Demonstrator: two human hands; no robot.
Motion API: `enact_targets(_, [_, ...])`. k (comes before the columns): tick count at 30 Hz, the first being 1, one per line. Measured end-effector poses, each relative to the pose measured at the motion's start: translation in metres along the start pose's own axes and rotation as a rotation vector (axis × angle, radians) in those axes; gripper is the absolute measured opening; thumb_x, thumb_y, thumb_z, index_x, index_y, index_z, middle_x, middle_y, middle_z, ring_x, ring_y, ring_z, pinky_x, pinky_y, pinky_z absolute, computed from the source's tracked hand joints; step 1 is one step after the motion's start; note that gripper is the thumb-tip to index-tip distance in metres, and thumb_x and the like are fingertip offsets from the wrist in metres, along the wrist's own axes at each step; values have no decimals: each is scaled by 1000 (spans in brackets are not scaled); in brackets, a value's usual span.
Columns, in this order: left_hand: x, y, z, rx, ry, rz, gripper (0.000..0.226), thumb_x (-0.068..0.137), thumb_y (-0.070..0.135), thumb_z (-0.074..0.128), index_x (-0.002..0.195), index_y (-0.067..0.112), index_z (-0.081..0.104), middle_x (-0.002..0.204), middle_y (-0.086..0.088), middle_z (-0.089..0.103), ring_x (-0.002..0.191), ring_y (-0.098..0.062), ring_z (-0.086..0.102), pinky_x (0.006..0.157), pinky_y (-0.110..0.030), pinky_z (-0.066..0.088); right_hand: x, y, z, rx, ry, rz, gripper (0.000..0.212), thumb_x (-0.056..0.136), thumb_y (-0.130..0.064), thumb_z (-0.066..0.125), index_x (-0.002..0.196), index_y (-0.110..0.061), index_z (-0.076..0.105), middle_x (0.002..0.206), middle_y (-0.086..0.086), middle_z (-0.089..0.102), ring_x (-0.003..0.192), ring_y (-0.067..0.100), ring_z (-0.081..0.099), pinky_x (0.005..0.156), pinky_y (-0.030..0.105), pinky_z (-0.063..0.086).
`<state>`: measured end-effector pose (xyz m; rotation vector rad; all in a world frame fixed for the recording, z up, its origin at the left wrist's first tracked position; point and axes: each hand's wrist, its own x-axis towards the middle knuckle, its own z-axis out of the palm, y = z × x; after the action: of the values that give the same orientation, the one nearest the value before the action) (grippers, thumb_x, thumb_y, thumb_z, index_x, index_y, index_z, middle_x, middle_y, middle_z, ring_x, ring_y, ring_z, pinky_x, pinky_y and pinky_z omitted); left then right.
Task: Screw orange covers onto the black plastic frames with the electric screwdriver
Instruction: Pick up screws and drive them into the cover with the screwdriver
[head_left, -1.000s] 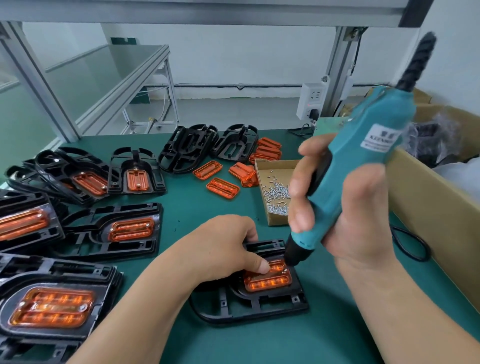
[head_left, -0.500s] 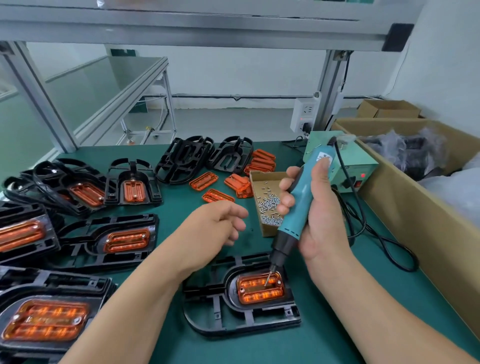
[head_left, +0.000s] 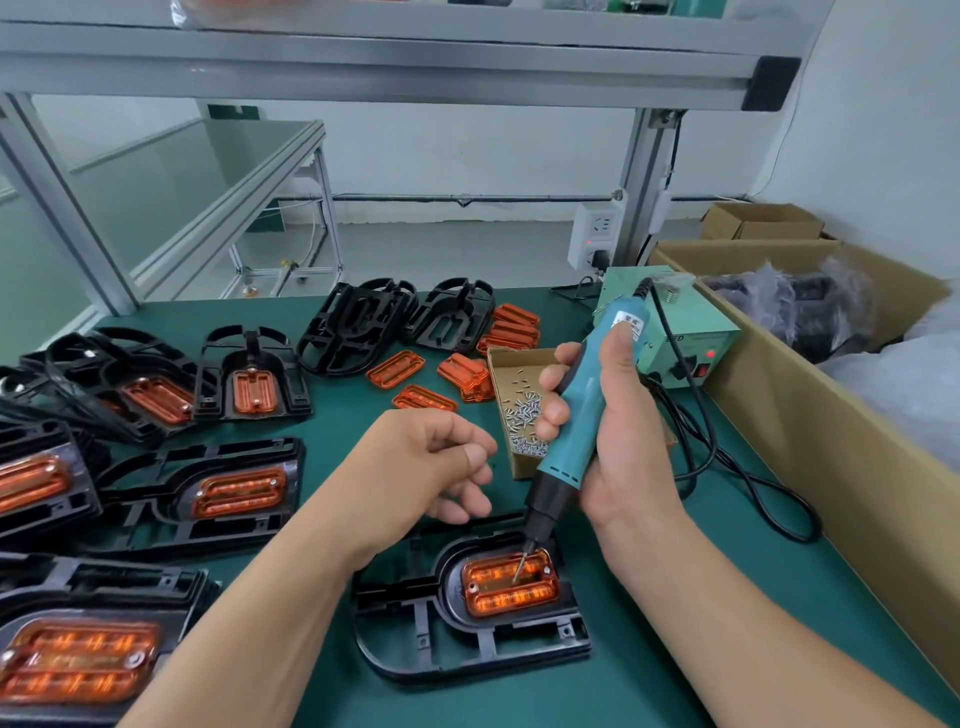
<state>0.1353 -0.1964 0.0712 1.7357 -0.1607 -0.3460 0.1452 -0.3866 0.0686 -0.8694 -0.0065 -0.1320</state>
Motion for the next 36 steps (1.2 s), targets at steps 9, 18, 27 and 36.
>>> enact_targets(9, [0,0,3,12,-22,47,9,99,2,68,99,10,72,87,-10,79,77,-26,79,61,-26,62,0,3,-2,-3,-20,-4,60,94,-67,60,110,-9,60,82,8,64,53,14,55,47,28,49])
enact_targets(18, [-2,0,1,62,-65,83,15,94,-1,73,93,13,78,86,-10,78,80,-22,78,67,-24,60,-1,4,-1,0,-19,-22,57,95,-63,60,113,-9,58,82,8,64,53,13,54,47,27,48])
enact_targets(27, [-3,1,1,68,-95,65,18,96,4,73,88,19,79,85,-9,78,76,-20,77,61,-23,57,0,-5,-1,57,49,-111,44,99,-54,61,107,-11,58,82,6,63,53,12,52,50,24,48])
enact_targets(36, [-4,1,2,-38,-146,37,11,98,-1,67,97,9,73,92,-14,79,87,-28,80,71,-28,64,5,-18,-6,153,159,-218,38,103,-53,59,106,-15,56,85,4,63,61,12,52,57,24,50])
